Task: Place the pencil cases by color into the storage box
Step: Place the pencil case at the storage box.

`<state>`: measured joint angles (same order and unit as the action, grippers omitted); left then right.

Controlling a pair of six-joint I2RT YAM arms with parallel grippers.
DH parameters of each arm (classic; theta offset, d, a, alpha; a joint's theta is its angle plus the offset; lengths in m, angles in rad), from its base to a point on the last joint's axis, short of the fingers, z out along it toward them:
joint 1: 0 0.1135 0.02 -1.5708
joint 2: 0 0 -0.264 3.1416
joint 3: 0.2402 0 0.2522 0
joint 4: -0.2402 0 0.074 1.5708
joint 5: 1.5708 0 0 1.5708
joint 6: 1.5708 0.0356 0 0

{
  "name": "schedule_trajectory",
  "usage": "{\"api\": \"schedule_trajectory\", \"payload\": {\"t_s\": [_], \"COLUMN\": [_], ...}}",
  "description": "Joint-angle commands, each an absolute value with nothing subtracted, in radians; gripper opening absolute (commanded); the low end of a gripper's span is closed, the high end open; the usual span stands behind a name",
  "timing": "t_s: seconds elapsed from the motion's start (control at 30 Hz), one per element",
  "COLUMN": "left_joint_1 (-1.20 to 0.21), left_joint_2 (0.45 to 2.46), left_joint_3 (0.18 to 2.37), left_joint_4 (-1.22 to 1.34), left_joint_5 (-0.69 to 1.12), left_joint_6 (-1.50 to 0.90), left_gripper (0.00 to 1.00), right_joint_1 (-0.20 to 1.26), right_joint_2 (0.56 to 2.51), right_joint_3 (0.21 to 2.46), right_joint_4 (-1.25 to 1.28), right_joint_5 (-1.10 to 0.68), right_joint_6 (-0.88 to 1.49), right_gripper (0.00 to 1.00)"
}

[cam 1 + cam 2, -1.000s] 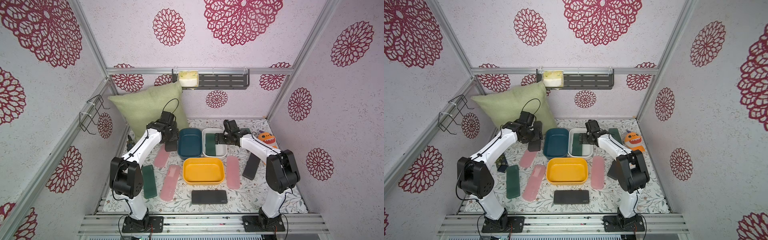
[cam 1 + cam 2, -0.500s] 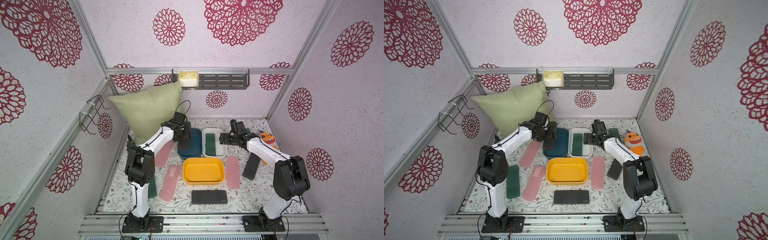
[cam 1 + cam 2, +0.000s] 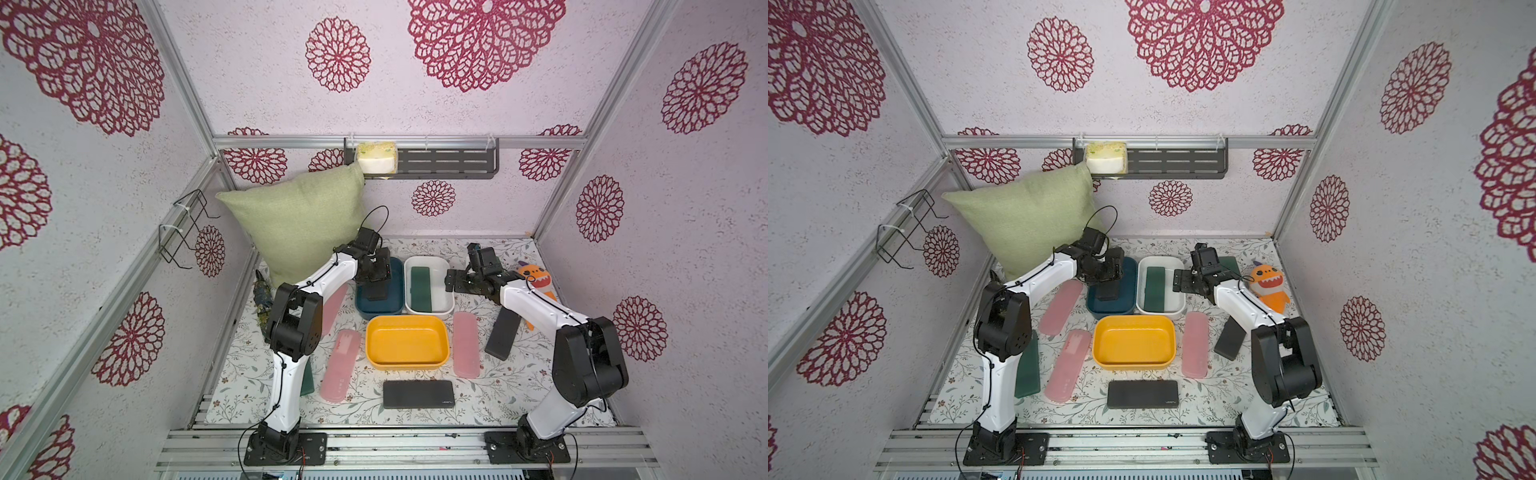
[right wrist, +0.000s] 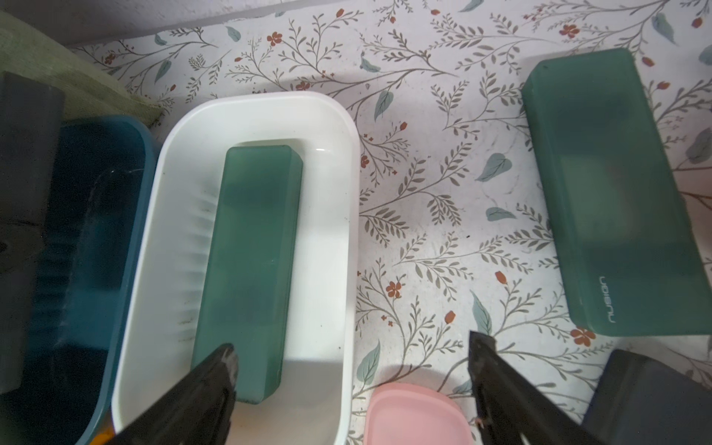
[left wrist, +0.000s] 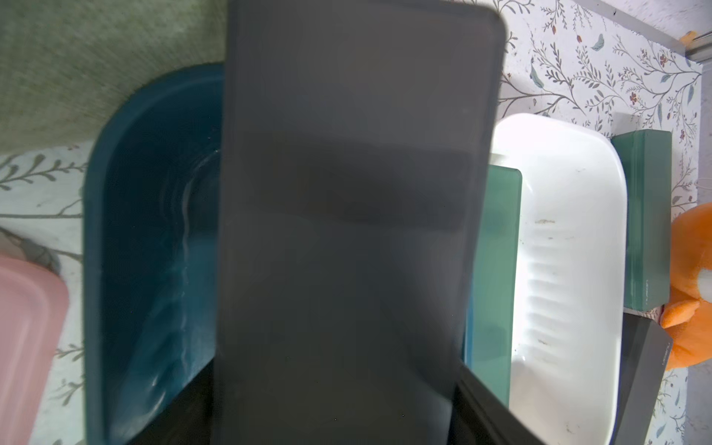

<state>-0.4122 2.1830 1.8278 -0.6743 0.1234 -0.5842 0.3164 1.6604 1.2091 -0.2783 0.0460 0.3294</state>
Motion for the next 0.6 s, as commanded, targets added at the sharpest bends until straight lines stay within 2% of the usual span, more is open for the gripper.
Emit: {"api": "schedule_trajectory", "payload": {"t_s": [0.0,0.57], "left_joint_1": [-0.427,-0.44], "left_joint_2": [2.18,2.231], "left_joint_3": [1.849,1.859], "left_joint_4": [-0.676,-0.689], "left_joint_5": [0.132,0.162], "left_joint_6": [-0.602,-0.64], "left_gripper": [0.37,0.37], "right_joint_1": [0.311,0.309], "right_joint_2": [1.623,1.633], "right_joint_3": [1.206,1.195], "right_joint_4": [-0.255,-0.245], "right_joint_5": [0.028,0.014], "right_joint_6": [0.31,0.305], "right_gripper": [0.96,0.96]}}
